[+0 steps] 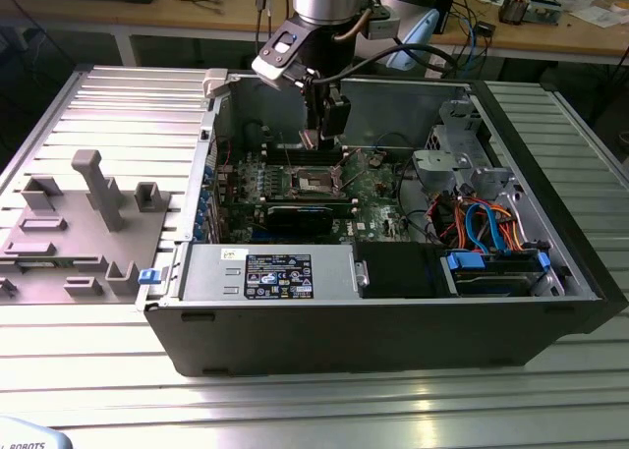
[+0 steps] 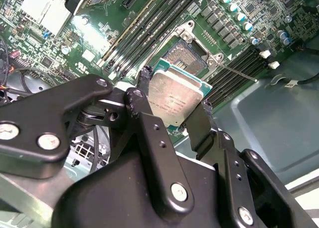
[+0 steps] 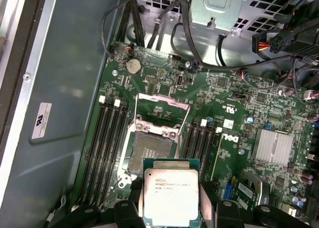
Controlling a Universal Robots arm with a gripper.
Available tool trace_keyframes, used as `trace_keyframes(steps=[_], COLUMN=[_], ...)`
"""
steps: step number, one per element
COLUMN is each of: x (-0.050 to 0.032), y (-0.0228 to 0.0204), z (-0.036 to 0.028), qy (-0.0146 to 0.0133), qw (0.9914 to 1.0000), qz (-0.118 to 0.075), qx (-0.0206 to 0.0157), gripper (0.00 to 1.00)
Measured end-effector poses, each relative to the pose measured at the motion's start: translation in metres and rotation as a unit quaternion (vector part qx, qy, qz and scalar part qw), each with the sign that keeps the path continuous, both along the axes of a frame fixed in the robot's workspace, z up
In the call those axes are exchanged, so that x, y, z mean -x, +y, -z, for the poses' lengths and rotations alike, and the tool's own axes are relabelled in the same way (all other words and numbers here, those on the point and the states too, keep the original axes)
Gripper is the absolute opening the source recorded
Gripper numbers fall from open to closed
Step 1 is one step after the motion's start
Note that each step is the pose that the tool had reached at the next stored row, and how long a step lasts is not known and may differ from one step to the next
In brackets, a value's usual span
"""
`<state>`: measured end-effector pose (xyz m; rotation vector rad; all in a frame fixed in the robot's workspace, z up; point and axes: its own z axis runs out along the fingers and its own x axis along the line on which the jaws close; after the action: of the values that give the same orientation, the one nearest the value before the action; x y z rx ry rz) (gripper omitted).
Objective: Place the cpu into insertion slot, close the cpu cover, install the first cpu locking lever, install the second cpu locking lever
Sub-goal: 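Place the cpu into insertion slot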
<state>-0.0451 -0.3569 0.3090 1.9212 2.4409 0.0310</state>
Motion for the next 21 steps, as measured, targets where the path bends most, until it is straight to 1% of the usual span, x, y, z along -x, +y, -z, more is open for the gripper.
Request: trace_keyframes(steps=[21], x=[0.0], y=[0.0], z=[0.0005], qy=[0.0], qw=[0.99975], qz=[0.022], qx=[0.0], gripper=[0.54])
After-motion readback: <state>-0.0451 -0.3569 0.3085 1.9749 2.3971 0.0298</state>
